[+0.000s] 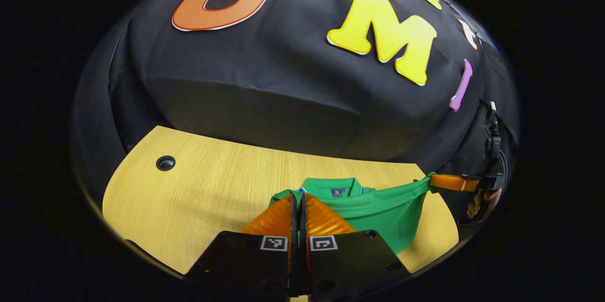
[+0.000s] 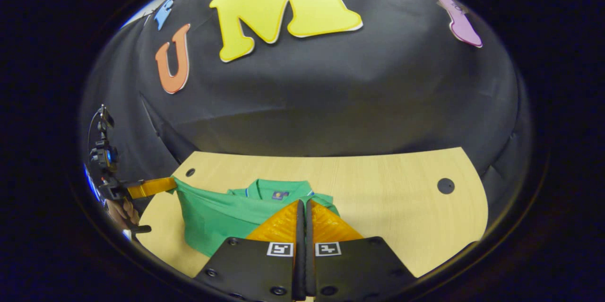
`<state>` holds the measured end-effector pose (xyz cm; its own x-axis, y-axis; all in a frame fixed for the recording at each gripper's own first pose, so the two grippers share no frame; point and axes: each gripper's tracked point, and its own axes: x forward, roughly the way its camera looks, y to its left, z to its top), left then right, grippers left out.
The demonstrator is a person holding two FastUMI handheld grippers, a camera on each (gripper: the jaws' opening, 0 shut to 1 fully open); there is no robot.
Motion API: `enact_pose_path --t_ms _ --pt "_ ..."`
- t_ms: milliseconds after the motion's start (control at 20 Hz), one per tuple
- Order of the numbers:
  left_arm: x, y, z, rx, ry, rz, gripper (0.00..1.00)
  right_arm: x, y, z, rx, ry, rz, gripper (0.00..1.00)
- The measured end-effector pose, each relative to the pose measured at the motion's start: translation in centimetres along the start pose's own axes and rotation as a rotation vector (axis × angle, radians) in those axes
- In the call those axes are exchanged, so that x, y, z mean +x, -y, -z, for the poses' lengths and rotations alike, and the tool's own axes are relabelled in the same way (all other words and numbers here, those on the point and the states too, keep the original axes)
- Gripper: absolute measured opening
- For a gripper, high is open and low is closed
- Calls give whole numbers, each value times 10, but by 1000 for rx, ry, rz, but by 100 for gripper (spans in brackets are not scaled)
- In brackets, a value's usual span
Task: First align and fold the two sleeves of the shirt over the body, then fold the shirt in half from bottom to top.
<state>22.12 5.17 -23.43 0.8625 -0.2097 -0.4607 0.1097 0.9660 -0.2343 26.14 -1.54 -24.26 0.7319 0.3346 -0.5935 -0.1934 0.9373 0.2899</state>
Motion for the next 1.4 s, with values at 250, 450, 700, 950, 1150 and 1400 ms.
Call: enact_pose_path --t_ms 250,450,700,950,1150,1400 --pt "54 -13 6 11 20 -8 3 53 26 19 -10 -29 41 2" --pt "97 -32 36 40 -19 -48 3 94 45 38 -43 -49 83 2" --pt "120 -41 54 99 -50 -108 5 120 49 49 -105 -52 128 5" --pt "105 -38 53 51 -48 -135 34 109 46 35 -118 -3 167 22" --pt "63 -36 32 8 -3 -175 100 69 33 9 -139 81 204 84" --pt "-33 -13 -29 -2 137 -185 100 -24 -21 -35 -176 227 208 96"
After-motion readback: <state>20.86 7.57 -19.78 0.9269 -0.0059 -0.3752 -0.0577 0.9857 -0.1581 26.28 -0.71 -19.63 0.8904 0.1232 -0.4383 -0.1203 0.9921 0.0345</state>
